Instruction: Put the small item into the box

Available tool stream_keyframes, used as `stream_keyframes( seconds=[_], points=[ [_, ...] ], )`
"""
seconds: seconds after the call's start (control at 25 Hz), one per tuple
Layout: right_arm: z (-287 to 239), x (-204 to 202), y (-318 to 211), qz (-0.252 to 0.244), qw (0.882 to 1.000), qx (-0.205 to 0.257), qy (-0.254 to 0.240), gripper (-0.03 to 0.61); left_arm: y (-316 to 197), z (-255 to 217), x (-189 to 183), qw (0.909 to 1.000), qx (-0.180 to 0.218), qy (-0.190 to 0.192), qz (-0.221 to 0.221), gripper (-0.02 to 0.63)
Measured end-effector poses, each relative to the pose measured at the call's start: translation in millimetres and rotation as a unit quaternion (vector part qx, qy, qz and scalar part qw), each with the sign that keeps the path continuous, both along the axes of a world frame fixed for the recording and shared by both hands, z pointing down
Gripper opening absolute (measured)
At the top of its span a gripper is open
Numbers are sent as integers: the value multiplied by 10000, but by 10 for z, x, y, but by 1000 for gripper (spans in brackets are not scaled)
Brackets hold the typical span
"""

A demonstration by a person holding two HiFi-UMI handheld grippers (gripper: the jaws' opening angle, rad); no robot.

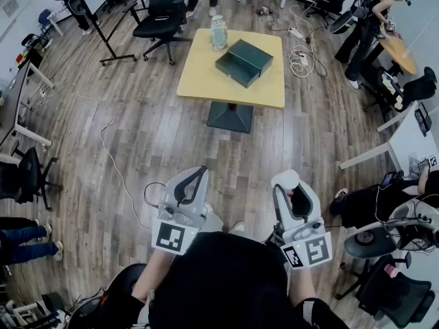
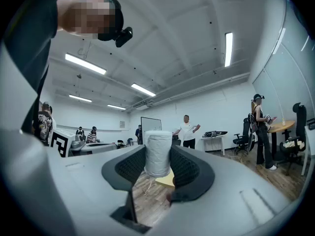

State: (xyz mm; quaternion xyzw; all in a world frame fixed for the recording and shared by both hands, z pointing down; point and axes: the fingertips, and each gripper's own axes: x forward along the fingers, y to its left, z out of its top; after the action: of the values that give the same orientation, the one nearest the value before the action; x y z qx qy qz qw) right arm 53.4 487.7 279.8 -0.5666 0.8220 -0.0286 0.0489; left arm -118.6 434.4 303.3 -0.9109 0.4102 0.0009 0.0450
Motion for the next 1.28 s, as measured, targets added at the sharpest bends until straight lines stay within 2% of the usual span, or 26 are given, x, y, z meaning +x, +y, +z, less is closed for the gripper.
stream_keyframes(
  seconds=[0.24, 0.6, 0.8, 1.12, 1.28],
  points=[
    [34, 241, 262, -114, 9999, -55, 17, 161, 334, 28, 223, 9999, -45, -18, -119, 2],
    [120, 363, 511, -460, 9989, -43, 16, 161, 691, 113, 331, 9987, -52, -39, -498, 2],
    [76, 414, 603, -548, 9985, 20, 60, 161, 763, 84, 407, 9984, -40, 15, -559, 2],
    [112, 526, 606, -629, 9980, 16, 91, 161, 810, 74, 559, 9985, -7, -105, -546, 2],
    [120, 555, 501, -559, 9984, 12, -100, 164, 727, 107, 530, 9981, -67, -109, -605, 2]
  ],
)
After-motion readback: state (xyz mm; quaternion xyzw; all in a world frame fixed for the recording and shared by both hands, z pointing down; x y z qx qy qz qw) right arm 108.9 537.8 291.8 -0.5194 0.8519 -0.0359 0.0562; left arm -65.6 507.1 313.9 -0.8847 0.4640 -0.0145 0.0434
